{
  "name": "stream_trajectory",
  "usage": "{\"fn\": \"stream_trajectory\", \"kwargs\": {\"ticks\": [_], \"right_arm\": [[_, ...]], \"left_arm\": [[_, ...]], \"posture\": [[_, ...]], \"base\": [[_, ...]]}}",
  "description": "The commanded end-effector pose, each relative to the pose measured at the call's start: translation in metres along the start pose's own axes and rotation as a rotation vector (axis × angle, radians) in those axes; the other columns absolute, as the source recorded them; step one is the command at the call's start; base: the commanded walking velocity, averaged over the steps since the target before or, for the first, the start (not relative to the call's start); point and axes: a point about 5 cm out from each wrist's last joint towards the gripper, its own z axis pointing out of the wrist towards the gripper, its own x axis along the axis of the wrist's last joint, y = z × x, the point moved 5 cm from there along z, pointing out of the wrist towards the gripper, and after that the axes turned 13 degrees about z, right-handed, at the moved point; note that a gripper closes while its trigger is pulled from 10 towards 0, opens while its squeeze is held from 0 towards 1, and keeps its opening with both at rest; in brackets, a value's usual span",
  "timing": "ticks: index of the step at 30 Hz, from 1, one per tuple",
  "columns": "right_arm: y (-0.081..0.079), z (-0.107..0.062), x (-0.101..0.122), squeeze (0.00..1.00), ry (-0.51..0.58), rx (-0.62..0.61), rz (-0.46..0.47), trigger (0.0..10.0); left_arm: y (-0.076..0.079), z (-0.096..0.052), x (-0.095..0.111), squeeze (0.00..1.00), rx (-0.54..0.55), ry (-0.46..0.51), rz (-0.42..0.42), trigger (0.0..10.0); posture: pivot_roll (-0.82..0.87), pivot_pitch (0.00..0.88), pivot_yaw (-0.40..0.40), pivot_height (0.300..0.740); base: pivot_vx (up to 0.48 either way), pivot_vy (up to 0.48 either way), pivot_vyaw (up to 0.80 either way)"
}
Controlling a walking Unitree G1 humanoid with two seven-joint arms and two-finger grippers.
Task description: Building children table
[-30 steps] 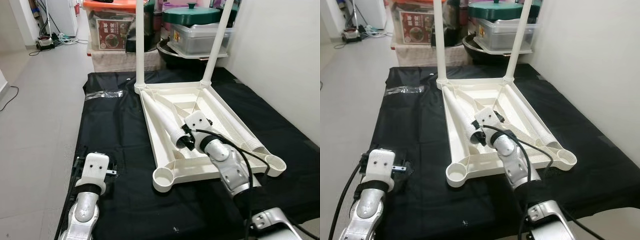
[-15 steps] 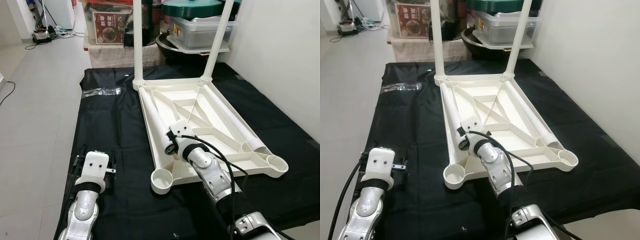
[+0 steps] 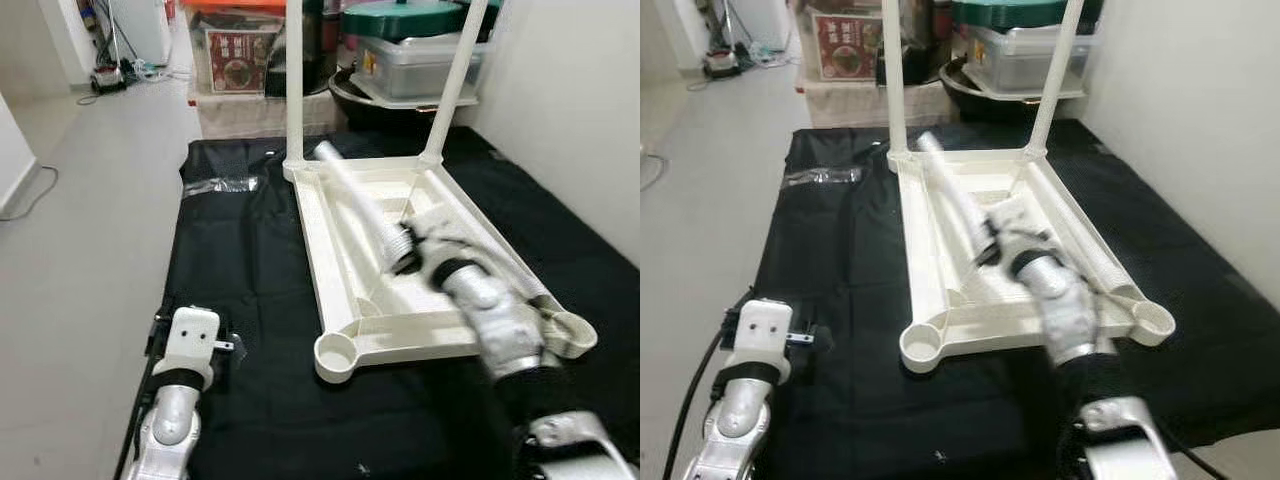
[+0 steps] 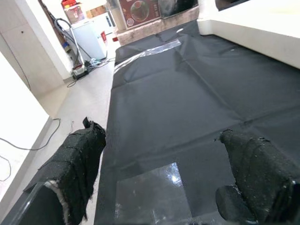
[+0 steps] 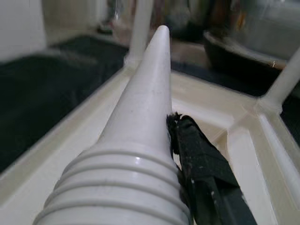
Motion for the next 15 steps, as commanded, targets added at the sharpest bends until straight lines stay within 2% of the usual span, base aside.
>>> {"fn": "stream_trajectory", "kwargs": {"ticks": [1, 3, 4, 5, 6, 8, 9, 10, 11, 13, 14, 15], "right_arm": [[-0.004, -0.012, 0.023, 0.00, 0.082, 0.160, 0.144, 0.0], [-0.004, -0.012, 0.023, 0.00, 0.082, 0.160, 0.144, 0.0], [-0.007, -0.017, 0.028, 0.00, 0.098, 0.228, 0.195, 0.0], [-0.007, -0.017, 0.028, 0.00, 0.098, 0.228, 0.195, 0.0], [-0.016, -0.023, 0.034, 0.00, 0.121, 0.331, 0.256, 0.0], [-0.016, -0.023, 0.034, 0.00, 0.121, 0.331, 0.256, 0.0], [-0.025, -0.026, 0.033, 0.00, 0.127, 0.418, 0.354, 0.0], [-0.025, -0.026, 0.033, 0.00, 0.127, 0.418, 0.354, 0.0], [-0.034, -0.025, 0.026, 0.00, 0.118, 0.468, 0.444, 0.0], [-0.056, -0.014, 0.014, 0.00, 0.107, 0.510, 0.598, 0.0], [-0.056, -0.014, 0.014, 0.00, 0.107, 0.510, 0.598, 0.0], [-0.063, -0.011, 0.014, 0.00, 0.116, 0.521, 0.652, 0.0]], "left_arm": [[0.005, 0.003, 0.001, 0.00, -0.020, 0.010, 0.004, 10.0], [0.005, 0.003, 0.001, 0.00, -0.020, 0.010, 0.004, 10.0], [0.006, 0.005, 0.003, 0.00, -0.023, 0.014, -0.015, 10.0], [0.006, 0.005, 0.003, 0.00, -0.023, 0.014, -0.015, 10.0], [0.005, 0.007, 0.008, 0.00, -0.029, 0.020, -0.090, 10.0], [0.005, 0.007, 0.008, 0.00, -0.029, 0.020, -0.090, 10.0], [0.003, 0.010, 0.015, 0.00, -0.035, 0.023, -0.247, 10.0], [0.003, 0.010, 0.015, 0.00, -0.035, 0.023, -0.247, 10.0], [0.009, 0.010, 0.025, 0.00, -0.112, 0.030, -0.433, 10.0], [0.023, 0.000, 0.054, 0.00, -0.310, 0.102, -0.730, 10.0], [0.023, 0.000, 0.054, 0.00, -0.310, 0.102, -0.730, 10.0], [0.026, -0.005, 0.062, 0.00, -0.361, 0.118, -0.815, 10.0]], "posture": [[0.03, 0.000, -0.033, 0.740], [0.03, 0.000, -0.033, 0.740], [0.03, 0.000, -0.032, 0.740], [0.03, 0.000, -0.032, 0.740], [0.03, 0.000, -0.031, 0.740], [0.03, 0.000, -0.031, 0.740], [0.04, 0.000, -0.036, 0.740], [0.04, 0.000, -0.036, 0.740], [0.05, 0.000, -0.048, 0.740], [0.07, 0.000, -0.057, 0.740], [0.07, 0.000, -0.057, 0.740], [0.07, 0.000, -0.057, 0.740]], "base": [[0.000, 0.000, 0.00], [0.000, 0.000, 0.00], [0.000, 0.000, 0.00], [0.000, 0.000, 0.00], [0.000, 0.000, 0.00], [0.000, 0.000, 0.00], [0.000, 0.000, 0.00], [0.000, 0.000, 0.00], [0.000, 0.000, 0.00], [0.000, 0.000, 0.00], [0.000, 0.000, 0.00], [0.000, 0.000, 0.00]]}}
